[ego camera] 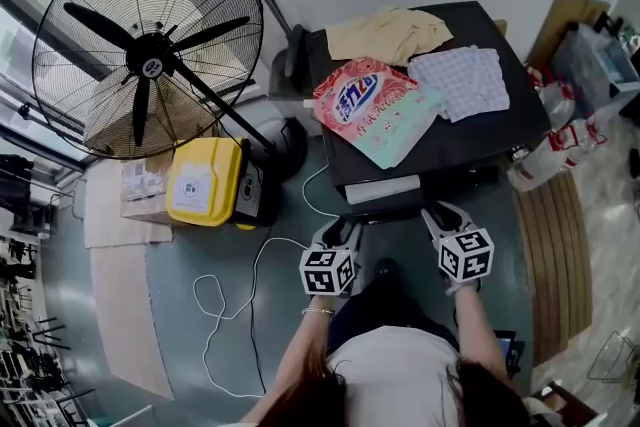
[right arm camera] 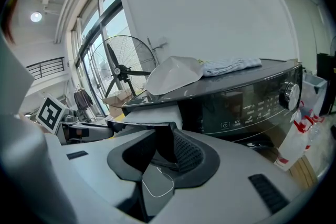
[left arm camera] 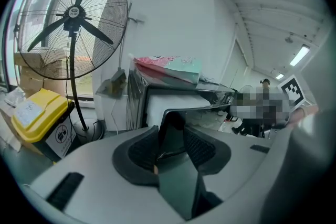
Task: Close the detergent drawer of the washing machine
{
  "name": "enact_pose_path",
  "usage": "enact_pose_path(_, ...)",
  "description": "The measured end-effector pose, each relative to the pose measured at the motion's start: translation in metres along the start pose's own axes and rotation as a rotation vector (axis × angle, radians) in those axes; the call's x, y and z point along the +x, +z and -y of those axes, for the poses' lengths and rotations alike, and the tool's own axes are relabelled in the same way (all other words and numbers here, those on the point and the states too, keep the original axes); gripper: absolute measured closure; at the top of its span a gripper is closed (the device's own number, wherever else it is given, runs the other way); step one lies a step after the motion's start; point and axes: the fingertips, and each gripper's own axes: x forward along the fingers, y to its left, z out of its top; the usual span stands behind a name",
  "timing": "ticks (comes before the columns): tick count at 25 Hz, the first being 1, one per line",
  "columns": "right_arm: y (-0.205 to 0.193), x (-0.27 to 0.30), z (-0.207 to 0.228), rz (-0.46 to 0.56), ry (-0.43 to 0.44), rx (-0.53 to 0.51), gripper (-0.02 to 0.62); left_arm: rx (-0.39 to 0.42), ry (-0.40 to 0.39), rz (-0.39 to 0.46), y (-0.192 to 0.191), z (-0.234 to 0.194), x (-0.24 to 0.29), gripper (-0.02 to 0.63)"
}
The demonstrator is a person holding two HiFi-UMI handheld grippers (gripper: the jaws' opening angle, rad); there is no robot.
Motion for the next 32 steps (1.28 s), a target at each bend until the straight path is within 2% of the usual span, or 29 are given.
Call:
enact_pose_path(16, 0.010, 0.014, 0.003, 0.001, 0.004, 0.009, 0.466, -0.013, 0.015, 0.002, 0.010, -0.010, 0.010, 0.443)
enact_pose_path(32, 0.015, 0.019, 0.006, 0.046, -0.001, 0.042, 0.460, -0.039, 0.034, 0.019, 0.017, -0.013, 0.015, 0.437)
